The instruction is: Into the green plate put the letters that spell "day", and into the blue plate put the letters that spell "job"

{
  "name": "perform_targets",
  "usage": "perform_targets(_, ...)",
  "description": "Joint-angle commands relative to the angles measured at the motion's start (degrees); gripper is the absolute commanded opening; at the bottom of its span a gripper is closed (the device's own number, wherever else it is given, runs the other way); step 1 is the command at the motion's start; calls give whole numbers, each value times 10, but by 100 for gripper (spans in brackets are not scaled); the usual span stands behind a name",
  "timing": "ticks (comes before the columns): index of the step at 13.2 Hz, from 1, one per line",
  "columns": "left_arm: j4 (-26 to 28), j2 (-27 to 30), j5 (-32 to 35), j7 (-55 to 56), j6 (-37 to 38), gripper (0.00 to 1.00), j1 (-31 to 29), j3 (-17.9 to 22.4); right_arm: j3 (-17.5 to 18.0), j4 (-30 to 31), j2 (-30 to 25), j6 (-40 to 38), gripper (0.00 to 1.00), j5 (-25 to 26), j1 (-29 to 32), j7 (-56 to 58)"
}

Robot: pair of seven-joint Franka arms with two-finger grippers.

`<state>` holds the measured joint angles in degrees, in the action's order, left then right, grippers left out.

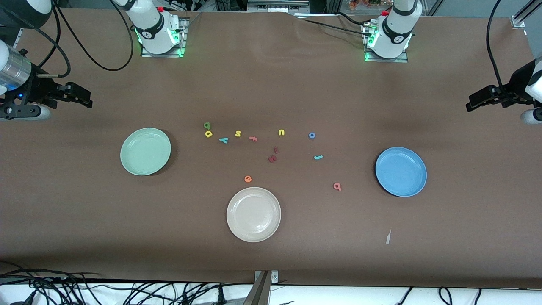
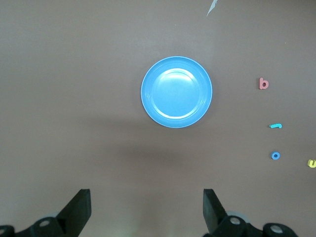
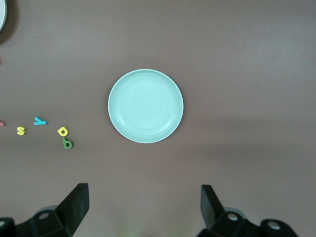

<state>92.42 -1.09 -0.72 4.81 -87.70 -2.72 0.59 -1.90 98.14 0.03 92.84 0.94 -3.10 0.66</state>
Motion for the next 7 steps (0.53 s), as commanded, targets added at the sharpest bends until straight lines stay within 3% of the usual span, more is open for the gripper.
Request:
perform_targets(1,-13,-2,-12,-15,6,100,-4,-2,1,-1,-2,-14,100,-7,2,-3)
perform_targets(7,-13,0,-12,-15,7,100,-3,-4,1,-3,-2,-15,100,-7,2,-3)
